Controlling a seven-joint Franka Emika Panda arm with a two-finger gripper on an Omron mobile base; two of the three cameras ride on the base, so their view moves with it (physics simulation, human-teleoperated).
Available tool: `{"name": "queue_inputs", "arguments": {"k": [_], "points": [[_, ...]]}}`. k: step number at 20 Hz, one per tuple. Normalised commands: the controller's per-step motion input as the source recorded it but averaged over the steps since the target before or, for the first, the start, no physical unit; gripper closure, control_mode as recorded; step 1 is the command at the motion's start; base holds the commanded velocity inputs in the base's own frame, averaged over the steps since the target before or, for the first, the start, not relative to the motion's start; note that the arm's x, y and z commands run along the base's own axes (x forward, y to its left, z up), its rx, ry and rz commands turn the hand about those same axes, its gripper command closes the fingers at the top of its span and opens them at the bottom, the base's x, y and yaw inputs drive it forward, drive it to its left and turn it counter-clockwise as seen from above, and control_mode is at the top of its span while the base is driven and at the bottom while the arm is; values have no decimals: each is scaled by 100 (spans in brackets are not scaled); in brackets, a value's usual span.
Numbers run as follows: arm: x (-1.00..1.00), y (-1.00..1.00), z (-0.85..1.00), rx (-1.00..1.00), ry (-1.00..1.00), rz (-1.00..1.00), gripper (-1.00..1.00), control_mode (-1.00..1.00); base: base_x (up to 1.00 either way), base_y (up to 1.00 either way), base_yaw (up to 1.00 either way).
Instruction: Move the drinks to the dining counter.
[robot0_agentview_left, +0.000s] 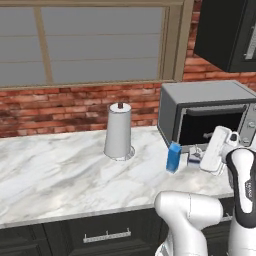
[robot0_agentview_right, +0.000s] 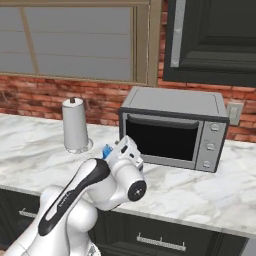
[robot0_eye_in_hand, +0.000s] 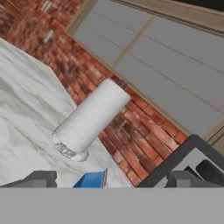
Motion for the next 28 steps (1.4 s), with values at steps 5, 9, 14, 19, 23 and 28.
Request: {"name": "queue_inputs", "arguments": {"k": [5, 9, 14, 19, 23, 28], "points": [[7, 0, 0, 1, 44, -10, -100, -100, 0, 0, 0], [4, -3, 0, 15, 42, -14, -100, -100, 0, 0, 0], [0, -12, -5, 38, 4, -8, -100, -100, 0, 0, 0], [7, -3, -10, 29, 0, -5, -100, -100, 0, 0, 0], [25, 10, -3, 0, 3, -1, -100, -100, 0, 0, 0], [28, 16, -18, -1, 4, 0, -100, -100, 0, 0, 0]]}}
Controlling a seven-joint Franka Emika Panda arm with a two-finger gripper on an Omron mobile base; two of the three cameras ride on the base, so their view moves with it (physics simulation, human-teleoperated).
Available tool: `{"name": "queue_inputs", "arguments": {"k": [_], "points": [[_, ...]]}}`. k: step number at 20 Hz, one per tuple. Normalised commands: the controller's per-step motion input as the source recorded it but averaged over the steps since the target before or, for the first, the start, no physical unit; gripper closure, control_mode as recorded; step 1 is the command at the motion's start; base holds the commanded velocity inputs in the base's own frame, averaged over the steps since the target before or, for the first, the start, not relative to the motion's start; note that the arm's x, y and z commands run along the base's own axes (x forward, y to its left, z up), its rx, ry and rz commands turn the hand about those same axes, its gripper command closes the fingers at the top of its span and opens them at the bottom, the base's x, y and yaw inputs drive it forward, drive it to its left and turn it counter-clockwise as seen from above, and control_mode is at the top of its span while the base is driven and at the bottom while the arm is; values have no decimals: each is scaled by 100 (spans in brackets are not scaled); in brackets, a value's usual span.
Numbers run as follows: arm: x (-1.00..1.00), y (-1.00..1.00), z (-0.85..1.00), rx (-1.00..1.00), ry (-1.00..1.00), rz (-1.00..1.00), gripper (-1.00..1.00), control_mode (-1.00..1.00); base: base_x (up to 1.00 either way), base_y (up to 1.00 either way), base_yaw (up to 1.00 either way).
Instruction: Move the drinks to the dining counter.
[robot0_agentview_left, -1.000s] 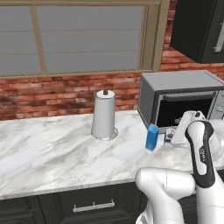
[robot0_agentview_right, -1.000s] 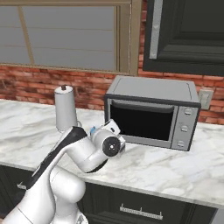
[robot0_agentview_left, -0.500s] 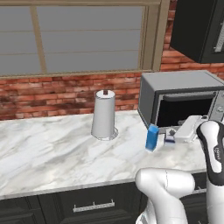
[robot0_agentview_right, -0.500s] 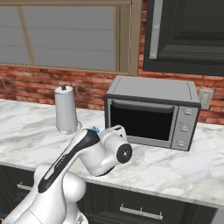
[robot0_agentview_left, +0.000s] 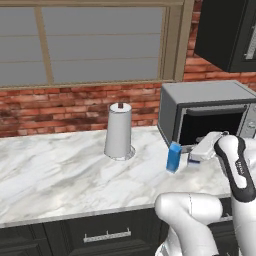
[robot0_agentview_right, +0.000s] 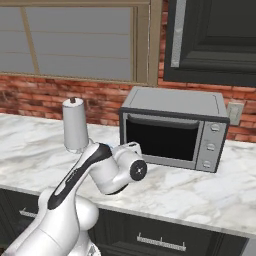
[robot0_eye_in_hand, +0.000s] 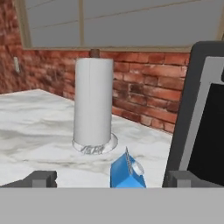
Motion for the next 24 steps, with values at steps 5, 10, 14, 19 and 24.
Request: {"name": "queue_inputs", "arguments": {"k": [5, 10, 14, 19, 24], "points": [[26, 11, -35, 0, 7, 0, -100, -100, 0, 0, 0], [28, 8, -27, 0, 3, 0, -100, -100, 0, 0, 0], [33, 1, -18, 0, 3, 0, -100, -100, 0, 0, 0], [29, 0, -17, 0, 2, 0, -100, -100, 0, 0, 0], [27, 0, -23, 0, 3, 0, -100, -100, 0, 0, 0]]}}
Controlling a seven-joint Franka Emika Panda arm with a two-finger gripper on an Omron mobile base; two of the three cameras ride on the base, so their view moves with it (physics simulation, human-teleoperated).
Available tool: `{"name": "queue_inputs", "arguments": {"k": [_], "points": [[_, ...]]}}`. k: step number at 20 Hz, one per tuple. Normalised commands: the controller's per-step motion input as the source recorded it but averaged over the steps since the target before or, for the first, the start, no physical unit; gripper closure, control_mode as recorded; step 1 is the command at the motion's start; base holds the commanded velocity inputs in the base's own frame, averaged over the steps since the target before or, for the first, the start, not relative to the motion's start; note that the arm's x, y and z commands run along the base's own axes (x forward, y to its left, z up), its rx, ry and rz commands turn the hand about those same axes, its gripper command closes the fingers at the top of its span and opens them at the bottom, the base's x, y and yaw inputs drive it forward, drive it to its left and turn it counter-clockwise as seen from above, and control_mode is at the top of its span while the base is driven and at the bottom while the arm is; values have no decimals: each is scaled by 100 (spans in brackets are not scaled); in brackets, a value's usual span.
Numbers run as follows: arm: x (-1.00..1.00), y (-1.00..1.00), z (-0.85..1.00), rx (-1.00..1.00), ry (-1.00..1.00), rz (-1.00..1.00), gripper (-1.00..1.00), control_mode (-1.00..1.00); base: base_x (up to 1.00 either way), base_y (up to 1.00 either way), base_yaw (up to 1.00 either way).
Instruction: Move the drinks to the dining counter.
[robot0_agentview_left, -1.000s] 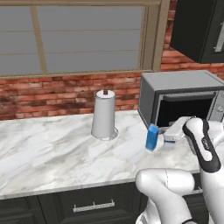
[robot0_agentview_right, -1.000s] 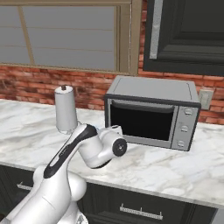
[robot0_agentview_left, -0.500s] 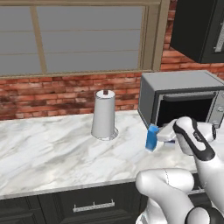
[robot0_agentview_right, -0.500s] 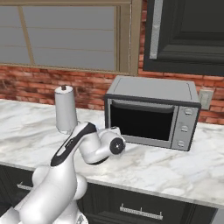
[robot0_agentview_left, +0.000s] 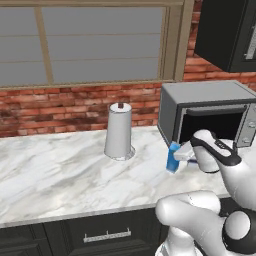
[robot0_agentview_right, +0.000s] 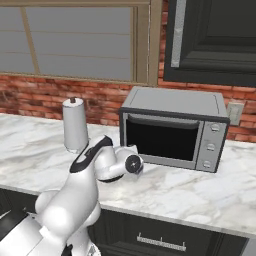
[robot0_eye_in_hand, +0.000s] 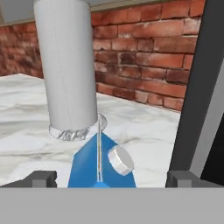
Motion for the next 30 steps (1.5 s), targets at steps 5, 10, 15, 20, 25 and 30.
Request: {"name": "queue_inputs", "arguments": {"k": [5, 10, 15, 20, 25, 30], "points": [[17, 0, -31, 0, 5, 0, -100, -100, 0, 0, 0], [12, 0, -27, 0, 1, 0, 100, -100, 0, 0, 0], [-25, 0, 4, 0, -3, 1, 100, -100, 0, 0, 0], [-79, 1, 78, -7, -24, 10, 100, -100, 0, 0, 0], [-69, 10, 96, -15, -30, 13, 100, -100, 0, 0, 0], [-96, 2, 54, -14, -19, 12, 100, -100, 0, 0, 0]]}}
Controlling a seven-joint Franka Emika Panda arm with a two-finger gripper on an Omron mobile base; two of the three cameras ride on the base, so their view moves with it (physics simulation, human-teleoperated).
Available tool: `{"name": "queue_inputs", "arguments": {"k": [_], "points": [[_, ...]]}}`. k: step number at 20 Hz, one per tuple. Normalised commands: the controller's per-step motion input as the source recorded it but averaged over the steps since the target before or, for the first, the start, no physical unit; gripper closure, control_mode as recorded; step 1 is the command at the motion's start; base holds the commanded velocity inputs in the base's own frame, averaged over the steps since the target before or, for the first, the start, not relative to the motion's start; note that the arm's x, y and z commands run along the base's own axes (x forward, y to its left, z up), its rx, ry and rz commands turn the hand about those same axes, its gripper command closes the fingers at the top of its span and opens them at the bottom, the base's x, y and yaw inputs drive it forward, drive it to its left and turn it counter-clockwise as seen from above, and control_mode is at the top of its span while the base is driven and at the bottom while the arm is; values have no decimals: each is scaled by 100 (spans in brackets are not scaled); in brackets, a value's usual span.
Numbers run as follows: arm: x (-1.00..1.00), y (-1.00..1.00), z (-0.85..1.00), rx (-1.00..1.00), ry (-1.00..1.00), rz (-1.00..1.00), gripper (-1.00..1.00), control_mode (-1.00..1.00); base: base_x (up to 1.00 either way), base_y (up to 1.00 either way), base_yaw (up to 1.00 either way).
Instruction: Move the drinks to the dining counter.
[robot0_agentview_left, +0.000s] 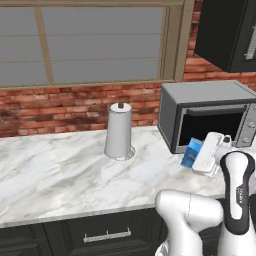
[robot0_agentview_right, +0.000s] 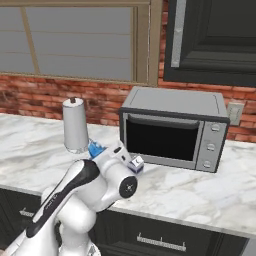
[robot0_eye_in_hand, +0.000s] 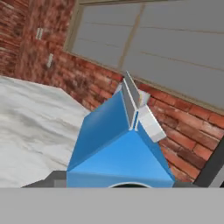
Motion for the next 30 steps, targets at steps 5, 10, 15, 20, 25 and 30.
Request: {"name": "queue_inputs", "arguments": {"k": [5, 10, 15, 20, 25, 30], "points": [[-84, 0, 35, -7, -29, 13, 100, -100, 0, 0, 0], [-5, 0, 1, -1, -4, 2, 100, -100, 0, 0, 0], [0, 0, 0, 0, 0, 0, 100, 100, -57, -1, 1], [0, 0, 0, 0, 0, 0, 100, 100, -100, -2, 15], [0, 0, 0, 0, 0, 0, 100, 100, -87, 0, 44], [0, 0, 0, 0, 0, 0, 100, 100, -56, 2, 77]]}}
